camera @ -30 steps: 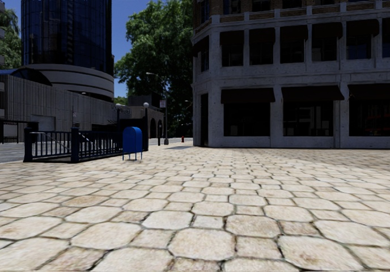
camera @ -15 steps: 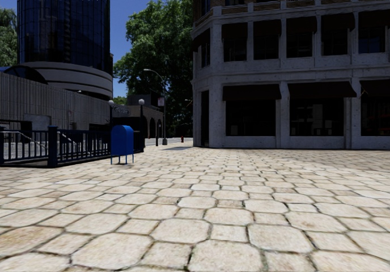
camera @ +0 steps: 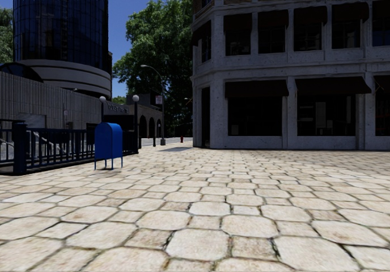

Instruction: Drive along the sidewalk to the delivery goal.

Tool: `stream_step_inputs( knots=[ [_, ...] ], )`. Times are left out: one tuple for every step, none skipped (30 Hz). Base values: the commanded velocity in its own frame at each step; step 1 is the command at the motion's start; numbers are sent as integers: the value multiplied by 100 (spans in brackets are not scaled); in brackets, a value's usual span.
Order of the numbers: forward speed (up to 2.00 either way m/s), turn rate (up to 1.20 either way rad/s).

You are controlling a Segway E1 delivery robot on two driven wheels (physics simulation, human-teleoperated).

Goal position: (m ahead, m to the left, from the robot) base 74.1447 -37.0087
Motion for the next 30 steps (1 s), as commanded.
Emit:
stream_step_inputs(
  knots=[
    [199, 0],
    [199, 0],
    [199, 0],
    [199, 0],
    [199, 0],
    [199, 0],
    [199, 0],
    [199, 0],
    [199, 0],
    [199, 0],
    [199, 0],
    [199, 0],
    [199, 0],
    [199, 0],
    [199, 0],
    [199, 0],
    [199, 0],
    [199, 0],
    [199, 0],
    [199, 0],
    [199, 4],
    [199, 4],
    [199, 10],
    [199, 14],
    [199, 17],
    [199, 20],
    [199, 20],
    [199, 21],
    [199, 21],
    [199, 21]
  ],
)
